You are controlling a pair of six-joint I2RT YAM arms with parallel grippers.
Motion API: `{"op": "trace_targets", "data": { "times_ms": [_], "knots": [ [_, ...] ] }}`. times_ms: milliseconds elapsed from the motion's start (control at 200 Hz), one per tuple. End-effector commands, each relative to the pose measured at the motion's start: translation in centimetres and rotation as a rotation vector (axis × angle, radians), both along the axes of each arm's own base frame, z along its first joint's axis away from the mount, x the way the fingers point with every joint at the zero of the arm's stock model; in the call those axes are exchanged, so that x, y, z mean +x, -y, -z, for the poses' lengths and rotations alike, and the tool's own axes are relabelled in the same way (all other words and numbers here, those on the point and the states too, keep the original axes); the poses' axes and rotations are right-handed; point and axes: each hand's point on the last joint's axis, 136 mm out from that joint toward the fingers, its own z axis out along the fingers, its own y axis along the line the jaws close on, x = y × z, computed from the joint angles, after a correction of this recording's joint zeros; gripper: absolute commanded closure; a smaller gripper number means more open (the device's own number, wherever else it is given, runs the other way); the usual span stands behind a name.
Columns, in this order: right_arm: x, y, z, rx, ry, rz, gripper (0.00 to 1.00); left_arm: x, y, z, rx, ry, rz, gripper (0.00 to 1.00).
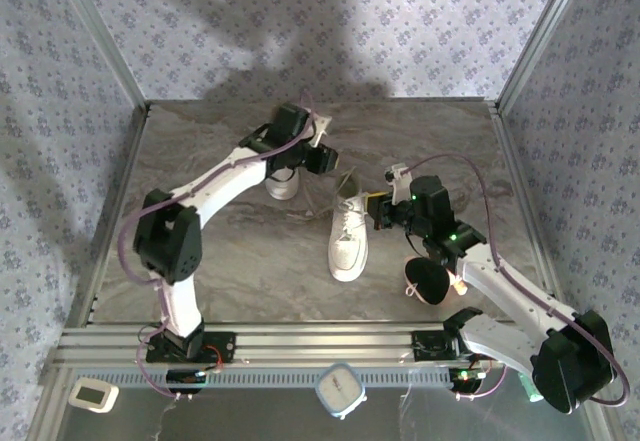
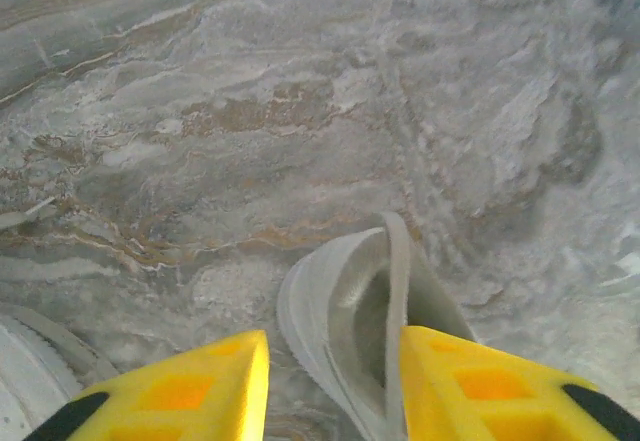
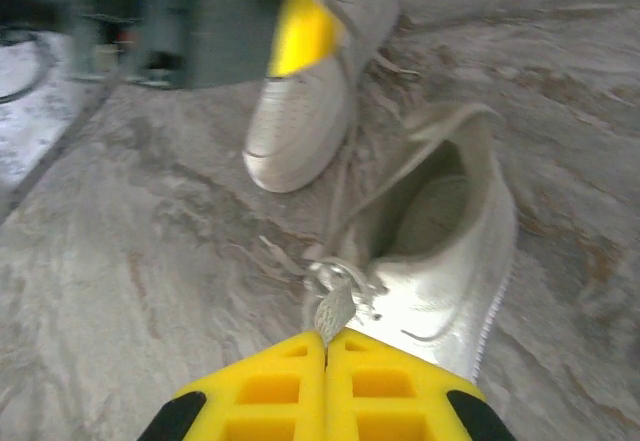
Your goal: Tie the shoes
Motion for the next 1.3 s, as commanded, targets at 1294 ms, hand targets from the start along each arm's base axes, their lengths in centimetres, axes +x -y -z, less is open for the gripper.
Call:
{"op": "trace_targets", "data": {
  "times_ms": [1294],
  "knots": [
    [-0.1,2.4,4.5,-0.051,-0.149,0.143,1.00,-8.5,2.7,3.3,-0.333,-0.265,0.176,0.64]
  ]
}}
